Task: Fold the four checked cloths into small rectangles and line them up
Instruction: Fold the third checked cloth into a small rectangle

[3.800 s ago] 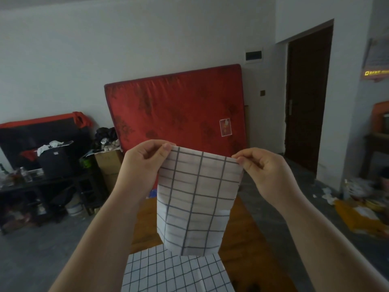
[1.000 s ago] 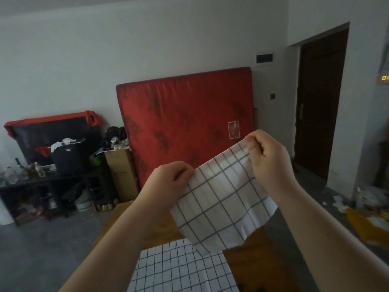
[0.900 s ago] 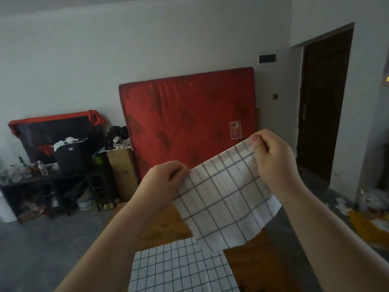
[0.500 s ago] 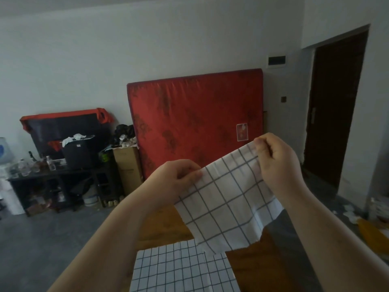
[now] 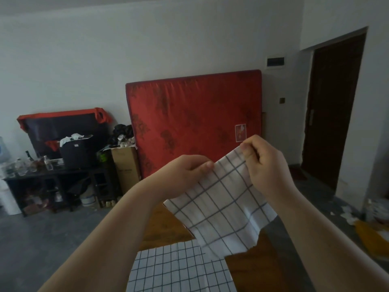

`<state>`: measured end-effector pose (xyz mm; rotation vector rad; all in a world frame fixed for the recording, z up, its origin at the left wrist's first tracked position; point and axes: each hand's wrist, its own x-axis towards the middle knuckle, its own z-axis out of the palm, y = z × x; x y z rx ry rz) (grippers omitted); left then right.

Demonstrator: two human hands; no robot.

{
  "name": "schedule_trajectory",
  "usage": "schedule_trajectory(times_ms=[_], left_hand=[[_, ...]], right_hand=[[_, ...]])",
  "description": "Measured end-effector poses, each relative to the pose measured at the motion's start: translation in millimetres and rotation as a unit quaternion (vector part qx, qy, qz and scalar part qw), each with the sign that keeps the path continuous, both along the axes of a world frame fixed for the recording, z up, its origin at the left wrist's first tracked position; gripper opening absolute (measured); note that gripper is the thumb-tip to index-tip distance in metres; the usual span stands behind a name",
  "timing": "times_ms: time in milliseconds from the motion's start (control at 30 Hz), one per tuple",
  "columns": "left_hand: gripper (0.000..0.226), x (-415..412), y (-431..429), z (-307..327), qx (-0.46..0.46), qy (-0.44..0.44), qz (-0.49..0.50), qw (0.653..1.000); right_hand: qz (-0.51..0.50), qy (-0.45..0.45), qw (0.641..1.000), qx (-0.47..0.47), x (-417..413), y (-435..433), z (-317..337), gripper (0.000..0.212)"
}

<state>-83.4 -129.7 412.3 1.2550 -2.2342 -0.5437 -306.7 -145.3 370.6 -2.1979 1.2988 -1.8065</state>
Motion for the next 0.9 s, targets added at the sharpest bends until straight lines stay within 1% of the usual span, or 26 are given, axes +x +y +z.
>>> schedule_trajectory(times_ms=[167,300,533,667,767,833,900], left_hand=[[0.021,-4.0,-4.7,-4.7,-0.029,-0.006,0.012,0.999],[0.019,7.5,-5.6,-12.2,-0.019,-0.001,0.033,0.999],[0.020,32.0,-4.9,-24.8,-0.005,0.017,0.080,0.997],[0.019,43.6,-4.5,-29.1,0.010,0.018,0.092,0.996],[0.017,46.0,-3.6,-26.7,0.005,-0.002,0.097,0.995],[0.013,41.5,-2.8,-21.1,0.005,-0.008,0.076,0.997],[0.014,30.7,-1.1,-14.8,0.006,0.007,0.043,0.999]], right_hand=[[-0.008,-0.015,1.000,-0.008,-4.4,-2.5,3.6,0.021],[-0.035,-0.024,0.999,-0.006,-17.9,-8.8,7.7,0.024],[-0.052,-0.046,0.998,0.005,-32.5,-17.8,4.9,0.028],[-0.036,-0.039,0.999,0.012,-31.9,-15.2,0.8,0.026],[-0.014,-0.043,0.999,0.008,-25.0,-9.9,1.4,0.023],[0.008,-0.033,0.999,0.006,-18.1,-3.8,3.8,0.021],[0.027,-0.011,1.000,0.006,-10.4,2.1,4.9,0.020]])
